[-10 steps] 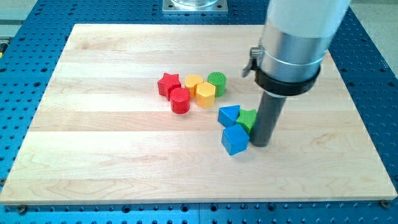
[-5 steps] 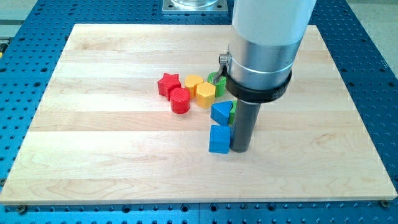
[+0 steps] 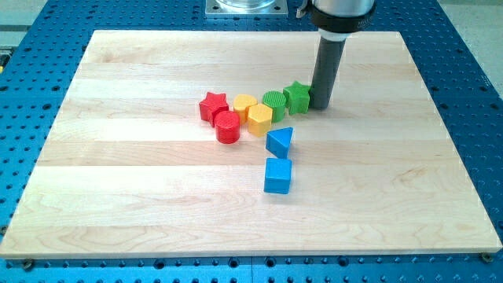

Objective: Place the green star at the top right side of the yellow heart

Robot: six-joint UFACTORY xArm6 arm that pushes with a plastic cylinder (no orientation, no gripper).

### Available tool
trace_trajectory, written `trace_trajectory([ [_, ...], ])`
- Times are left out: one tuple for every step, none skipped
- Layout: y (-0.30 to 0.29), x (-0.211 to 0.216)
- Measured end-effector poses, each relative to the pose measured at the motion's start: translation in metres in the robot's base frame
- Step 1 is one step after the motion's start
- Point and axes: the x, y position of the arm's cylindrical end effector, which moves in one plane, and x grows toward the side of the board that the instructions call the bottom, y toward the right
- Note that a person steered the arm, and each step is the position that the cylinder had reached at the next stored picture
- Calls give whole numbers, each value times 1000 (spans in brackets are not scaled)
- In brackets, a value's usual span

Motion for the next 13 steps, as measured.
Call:
trace_trajectory([
  [-7, -21],
  [-22, -37],
  [-52, -49],
  [-9, -64],
  [35, -28],
  [-1, -19],
  [-40, -23],
  [-57, -35],
  [-84, -34],
  [-99, -30],
  [-54, -30],
  [24, -31],
  [31, 51],
])
